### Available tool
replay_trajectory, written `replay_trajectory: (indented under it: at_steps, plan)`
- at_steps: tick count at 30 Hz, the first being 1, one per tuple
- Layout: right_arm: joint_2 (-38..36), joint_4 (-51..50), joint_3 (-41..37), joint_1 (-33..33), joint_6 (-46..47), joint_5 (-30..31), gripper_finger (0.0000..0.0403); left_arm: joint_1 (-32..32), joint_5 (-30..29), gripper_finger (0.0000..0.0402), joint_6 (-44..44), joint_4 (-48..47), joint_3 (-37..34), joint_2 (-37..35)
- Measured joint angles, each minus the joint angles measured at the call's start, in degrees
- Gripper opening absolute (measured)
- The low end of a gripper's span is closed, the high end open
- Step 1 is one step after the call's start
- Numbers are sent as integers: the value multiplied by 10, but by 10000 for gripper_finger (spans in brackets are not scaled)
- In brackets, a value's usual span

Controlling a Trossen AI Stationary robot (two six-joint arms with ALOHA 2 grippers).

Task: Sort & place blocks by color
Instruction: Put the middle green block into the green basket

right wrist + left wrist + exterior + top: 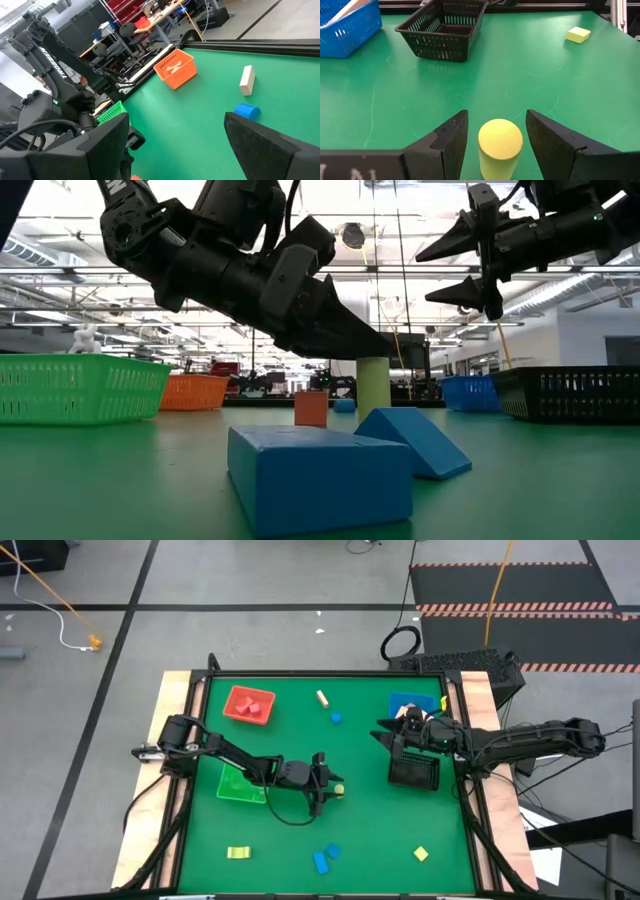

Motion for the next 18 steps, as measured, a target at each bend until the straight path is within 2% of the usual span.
replay_trajectory:
  at_steps: [9, 13, 18]
  plan:
    - [0, 0, 0, 0, 0, -1, 320, 0, -1, 202, 17, -35, 0, 0]
    - [0, 0, 0, 0, 0, -1, 320, 0, -27, 202, 5, -70, 0, 0]
    - [0, 0, 0, 0, 0, -1, 320, -2, -29, 202, 26, -60, -1, 5]
